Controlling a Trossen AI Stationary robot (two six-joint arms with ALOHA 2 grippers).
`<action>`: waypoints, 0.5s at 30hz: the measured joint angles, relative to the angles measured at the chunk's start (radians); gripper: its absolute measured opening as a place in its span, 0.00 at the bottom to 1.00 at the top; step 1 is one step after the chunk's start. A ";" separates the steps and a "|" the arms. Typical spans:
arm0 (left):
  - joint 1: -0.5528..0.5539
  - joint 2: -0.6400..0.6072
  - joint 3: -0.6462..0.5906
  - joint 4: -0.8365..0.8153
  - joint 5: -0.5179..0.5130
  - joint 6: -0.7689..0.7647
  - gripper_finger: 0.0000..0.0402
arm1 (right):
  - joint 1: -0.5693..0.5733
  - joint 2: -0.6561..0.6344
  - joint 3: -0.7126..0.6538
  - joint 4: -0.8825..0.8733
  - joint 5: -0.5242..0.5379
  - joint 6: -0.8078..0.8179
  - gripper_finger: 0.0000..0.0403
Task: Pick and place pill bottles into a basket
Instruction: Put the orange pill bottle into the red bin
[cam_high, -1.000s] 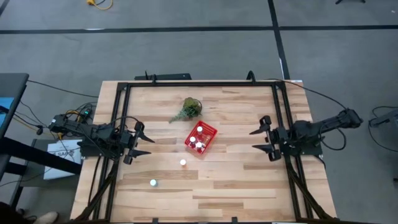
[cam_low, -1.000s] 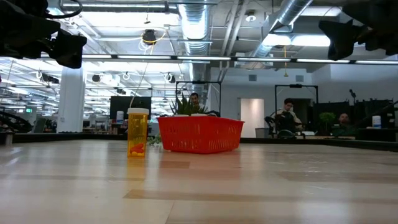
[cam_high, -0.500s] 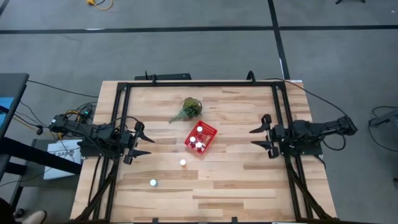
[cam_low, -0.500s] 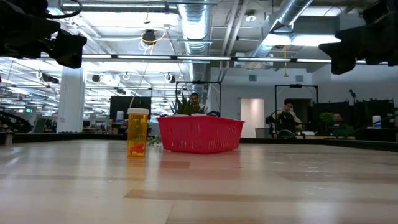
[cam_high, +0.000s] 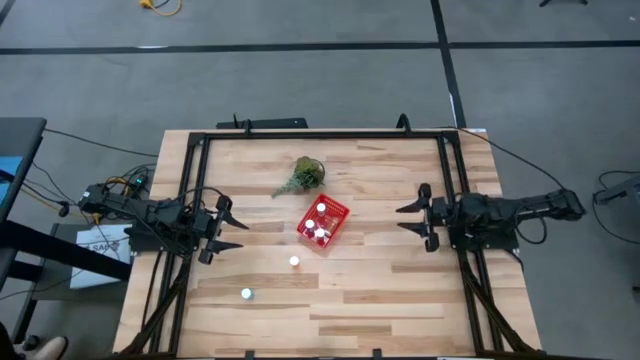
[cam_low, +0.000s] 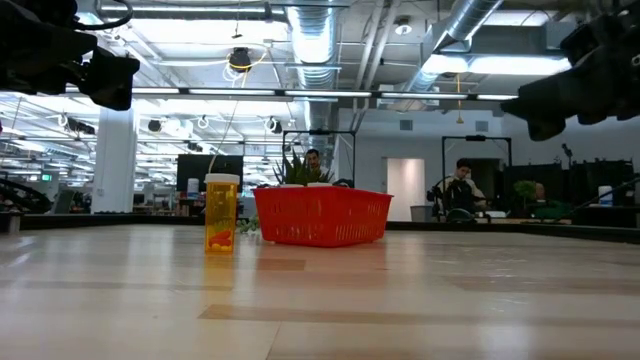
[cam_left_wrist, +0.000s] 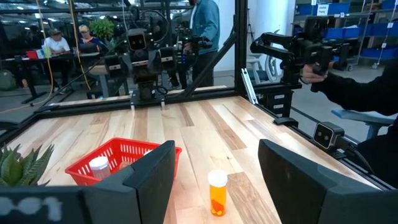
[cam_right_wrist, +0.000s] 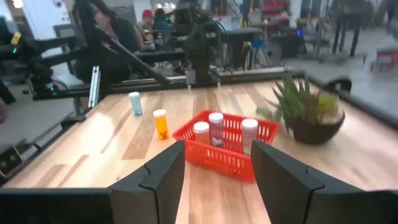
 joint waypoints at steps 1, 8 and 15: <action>0.000 0.000 0.000 0.000 0.000 0.003 0.55 | -0.004 0.006 0.000 0.000 0.000 0.030 0.44; 0.000 0.000 0.000 0.000 0.000 0.000 0.55 | -0.014 0.018 0.000 0.000 0.001 0.157 0.44; 0.000 0.000 0.000 0.000 0.000 0.002 0.55 | -0.014 0.018 0.000 0.008 0.001 0.145 0.43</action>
